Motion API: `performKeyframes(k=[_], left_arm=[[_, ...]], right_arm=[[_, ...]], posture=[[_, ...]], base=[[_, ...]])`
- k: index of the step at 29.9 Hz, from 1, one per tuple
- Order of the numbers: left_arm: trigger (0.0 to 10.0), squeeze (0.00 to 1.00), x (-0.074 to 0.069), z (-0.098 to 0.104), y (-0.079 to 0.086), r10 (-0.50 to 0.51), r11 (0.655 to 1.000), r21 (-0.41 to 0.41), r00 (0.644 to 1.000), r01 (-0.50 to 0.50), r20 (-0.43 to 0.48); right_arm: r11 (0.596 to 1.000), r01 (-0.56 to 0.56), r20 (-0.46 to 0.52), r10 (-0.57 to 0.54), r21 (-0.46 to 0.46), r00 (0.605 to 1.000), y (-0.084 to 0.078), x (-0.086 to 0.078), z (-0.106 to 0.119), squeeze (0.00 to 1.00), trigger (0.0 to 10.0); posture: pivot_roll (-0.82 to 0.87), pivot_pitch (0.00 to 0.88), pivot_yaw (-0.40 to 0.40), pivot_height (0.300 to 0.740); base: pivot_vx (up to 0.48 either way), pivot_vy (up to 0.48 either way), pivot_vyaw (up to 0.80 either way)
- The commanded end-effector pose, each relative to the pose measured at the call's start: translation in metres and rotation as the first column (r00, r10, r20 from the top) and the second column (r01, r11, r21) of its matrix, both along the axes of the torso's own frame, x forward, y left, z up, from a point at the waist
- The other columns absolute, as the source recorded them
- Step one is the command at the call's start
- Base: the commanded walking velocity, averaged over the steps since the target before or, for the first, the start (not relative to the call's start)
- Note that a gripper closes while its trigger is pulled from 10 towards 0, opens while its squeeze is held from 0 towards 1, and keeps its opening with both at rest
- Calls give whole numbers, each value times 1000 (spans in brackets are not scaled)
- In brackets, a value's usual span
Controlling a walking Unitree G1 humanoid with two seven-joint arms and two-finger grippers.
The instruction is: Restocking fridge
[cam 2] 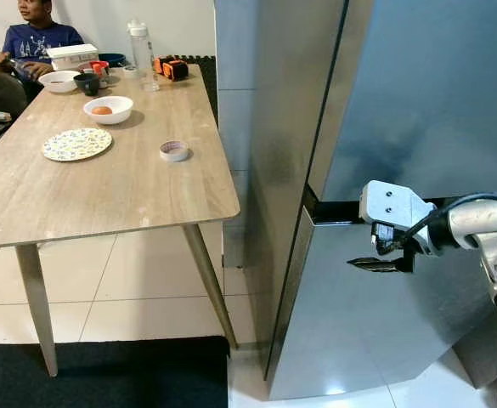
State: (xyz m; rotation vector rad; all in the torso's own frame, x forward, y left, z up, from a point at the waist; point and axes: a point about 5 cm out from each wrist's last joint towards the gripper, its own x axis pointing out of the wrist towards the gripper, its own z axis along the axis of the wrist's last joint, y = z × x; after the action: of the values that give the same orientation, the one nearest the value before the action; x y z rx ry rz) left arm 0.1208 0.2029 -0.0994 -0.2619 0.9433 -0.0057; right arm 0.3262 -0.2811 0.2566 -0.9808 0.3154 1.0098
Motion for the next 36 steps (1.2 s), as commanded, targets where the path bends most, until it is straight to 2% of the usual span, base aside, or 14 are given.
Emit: performKeyframes(k=[1, 13, 16, 20, 24, 36], left_arm=[[10000, 0, -9, -5, -13, -32, 999, -44, 999, 30, -35], [10000, 0, -9, -5, -12, -28, 999, -41, 999, 27, -35], [10000, 0, -10, -5, -13, -28, 999, -42, 999, 27, -37], [10000, 0, -10, -5, -13, -28, 999, -42, 999, 27, -37], [10000, 0, -10, -5, -13, -31, 999, -40, 999, 30, -40], [10000, 0, -10, -5, -12, -33, 999, -39, 999, 32, -39]], right_arm=[[995, -81, -94, 75, -66, 993, 14, 3, -13, 0, 10000], [990, -123, -126, 113, -73, 986, 17, 3, -6, 0, 10000], [984, -174, -117, 175, 21, 977, 20, -1, 10, 0, 10000], [980, -193, -116, 198, 50, 973, 21, -3, 15, 0, 10000], [957, -264, -100, 276, 120, 956, 23, -15, 32, 0, 10000], [952, -278, -114, 293, 126, 949, 20, -26, 36, 0, 10000]], posture=[[-97, 96, -30, 740], [-97, 96, -30, 740], [-93, 98, -33, 740], [-93, 98, -33, 740], [-97, 94, -33, 740], [-101, 95, -31, 740]], base=[[0, 0, 0], [0, 0, 0], [0, 0, 0], [0, 0, 0], [0, 0, 0], [0, 0, 0]])
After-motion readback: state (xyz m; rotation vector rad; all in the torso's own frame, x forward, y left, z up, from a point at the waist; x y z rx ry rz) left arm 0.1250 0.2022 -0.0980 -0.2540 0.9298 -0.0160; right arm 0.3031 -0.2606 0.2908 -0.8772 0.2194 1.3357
